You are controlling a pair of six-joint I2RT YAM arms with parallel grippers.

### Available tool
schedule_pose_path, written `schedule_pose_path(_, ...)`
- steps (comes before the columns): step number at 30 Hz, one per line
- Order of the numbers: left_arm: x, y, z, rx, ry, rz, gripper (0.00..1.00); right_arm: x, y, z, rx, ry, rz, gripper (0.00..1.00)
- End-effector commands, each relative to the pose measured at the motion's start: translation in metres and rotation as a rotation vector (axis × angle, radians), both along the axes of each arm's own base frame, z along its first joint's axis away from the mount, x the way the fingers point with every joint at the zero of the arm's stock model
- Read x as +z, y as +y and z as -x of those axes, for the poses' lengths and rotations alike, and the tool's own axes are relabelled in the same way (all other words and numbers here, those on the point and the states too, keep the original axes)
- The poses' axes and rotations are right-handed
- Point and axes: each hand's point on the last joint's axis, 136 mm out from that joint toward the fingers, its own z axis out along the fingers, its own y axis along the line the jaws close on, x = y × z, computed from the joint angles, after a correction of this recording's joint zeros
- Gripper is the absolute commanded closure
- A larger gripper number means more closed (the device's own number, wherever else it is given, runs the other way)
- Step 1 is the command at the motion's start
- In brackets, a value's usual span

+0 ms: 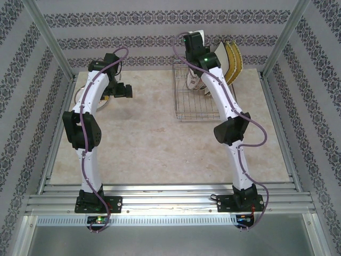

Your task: Unload the plates from the dish rack

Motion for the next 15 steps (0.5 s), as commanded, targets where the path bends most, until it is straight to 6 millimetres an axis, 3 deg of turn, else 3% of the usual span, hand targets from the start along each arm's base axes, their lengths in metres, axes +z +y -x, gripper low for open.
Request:
schedule_pose_path(1,0.019,-0.004,0.006,-0.013,-0.041,0.016,0.0,0.056,-0.008,0.025,-0.03,-0.094,0.032,1.0)
schedule_pose_path(4,0.018,-0.003,0.007,-0.013,-0.043,0.016,0.0,0.063,-0.007,0.033,-0.019,-0.095,0.017,1.0)
schedule_pose_path(9,0.019,0.0,0.009,-0.006,-0.042,-0.002,0.0,0.054,0.003,0.044,0.048,-0.037,-0.051,1.0)
schedule_pose_path(15,0.017,0.001,0.011,-0.003,-0.036,-0.01,0.0,0.033,0.024,0.063,0.24,0.08,-0.369,1.0)
